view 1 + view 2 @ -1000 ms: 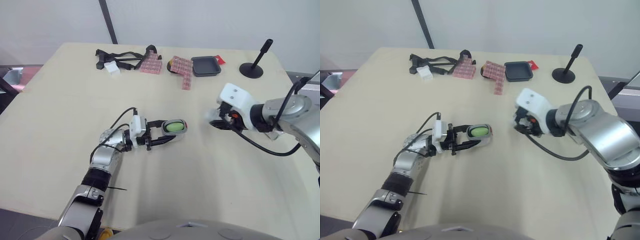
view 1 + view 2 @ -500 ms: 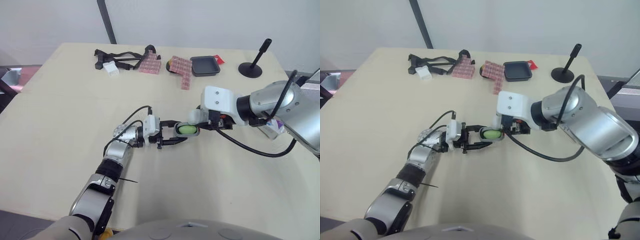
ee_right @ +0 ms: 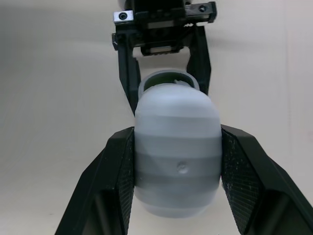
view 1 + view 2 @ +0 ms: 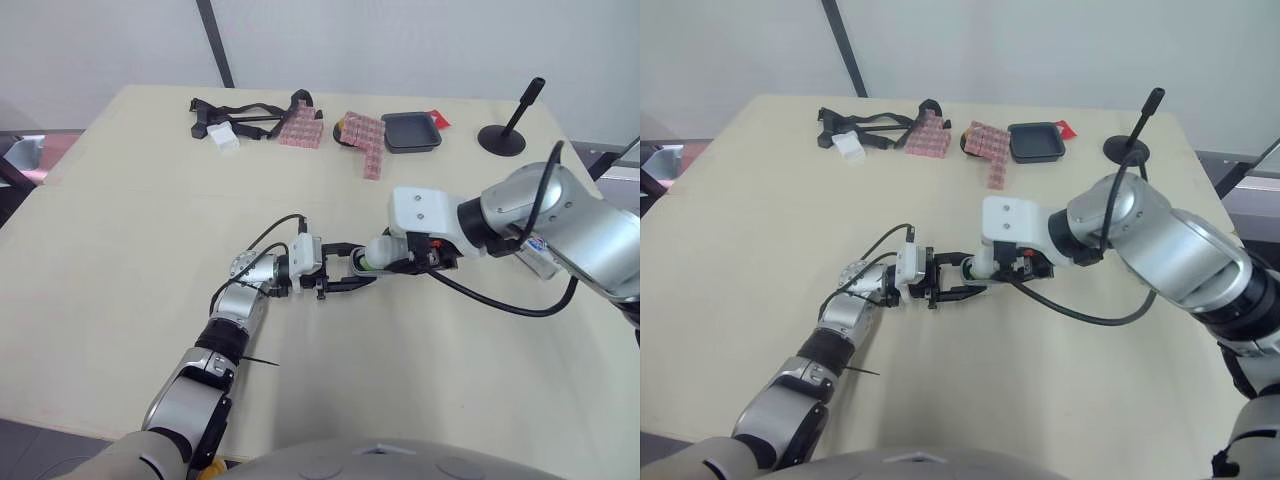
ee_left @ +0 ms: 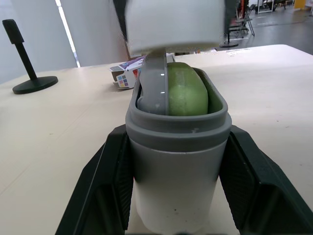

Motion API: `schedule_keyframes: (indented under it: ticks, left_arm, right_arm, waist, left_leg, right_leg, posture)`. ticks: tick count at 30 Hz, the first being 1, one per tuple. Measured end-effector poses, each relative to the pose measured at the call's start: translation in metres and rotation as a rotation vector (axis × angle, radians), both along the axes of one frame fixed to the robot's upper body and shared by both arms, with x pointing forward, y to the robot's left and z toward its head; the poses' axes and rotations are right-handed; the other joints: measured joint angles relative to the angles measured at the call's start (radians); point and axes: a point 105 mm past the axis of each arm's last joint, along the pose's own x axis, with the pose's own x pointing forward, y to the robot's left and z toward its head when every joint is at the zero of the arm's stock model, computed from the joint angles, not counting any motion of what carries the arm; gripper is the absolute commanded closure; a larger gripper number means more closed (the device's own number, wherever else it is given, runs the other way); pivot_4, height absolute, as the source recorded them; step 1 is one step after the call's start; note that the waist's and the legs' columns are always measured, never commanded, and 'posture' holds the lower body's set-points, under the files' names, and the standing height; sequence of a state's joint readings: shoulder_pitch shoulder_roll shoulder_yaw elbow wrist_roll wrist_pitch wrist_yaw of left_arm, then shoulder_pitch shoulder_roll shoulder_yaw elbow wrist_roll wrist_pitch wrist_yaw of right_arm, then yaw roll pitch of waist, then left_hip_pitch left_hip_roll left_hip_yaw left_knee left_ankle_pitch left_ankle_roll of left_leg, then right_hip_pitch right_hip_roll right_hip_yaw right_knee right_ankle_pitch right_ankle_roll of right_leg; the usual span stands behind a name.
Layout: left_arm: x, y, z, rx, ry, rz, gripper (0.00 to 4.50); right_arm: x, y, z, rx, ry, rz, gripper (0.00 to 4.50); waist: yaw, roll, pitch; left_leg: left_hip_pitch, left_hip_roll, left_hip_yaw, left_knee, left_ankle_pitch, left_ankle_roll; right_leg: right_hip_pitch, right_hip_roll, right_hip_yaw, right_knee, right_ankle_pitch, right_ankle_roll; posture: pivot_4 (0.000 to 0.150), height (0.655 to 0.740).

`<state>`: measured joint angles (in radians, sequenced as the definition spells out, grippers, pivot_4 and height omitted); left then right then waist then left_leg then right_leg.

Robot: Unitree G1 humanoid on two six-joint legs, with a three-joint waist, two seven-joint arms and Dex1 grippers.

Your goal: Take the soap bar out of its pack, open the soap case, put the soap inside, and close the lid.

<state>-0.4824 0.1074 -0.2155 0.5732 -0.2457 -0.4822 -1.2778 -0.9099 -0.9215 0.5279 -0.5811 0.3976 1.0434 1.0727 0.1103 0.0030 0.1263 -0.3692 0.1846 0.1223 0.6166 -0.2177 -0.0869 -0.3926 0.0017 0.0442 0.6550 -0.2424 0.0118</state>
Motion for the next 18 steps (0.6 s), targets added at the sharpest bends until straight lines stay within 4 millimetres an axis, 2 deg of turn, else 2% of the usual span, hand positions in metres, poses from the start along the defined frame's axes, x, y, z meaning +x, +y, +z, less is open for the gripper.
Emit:
schedule_keyframes:
  ticks: [18]
  left_arm:
    - [0.002, 0.000, 0.001, 0.000, -0.003, 0.014, 2.57]
  right_arm:
    - [0.006, 0.011, 0.004, -0.024, 0.021, 0.024, 2.53]
  waist:
    - [0.000, 0.000, 0.000]
  left_leg:
    - [0.000, 0.001, 0.000, 0.000, 0.000, 0.000]
  right_leg:
    - [-0.001, 0.000, 0.000, 0.001, 0.000, 0.000]
  posture:
    - [0.150, 0.7400]
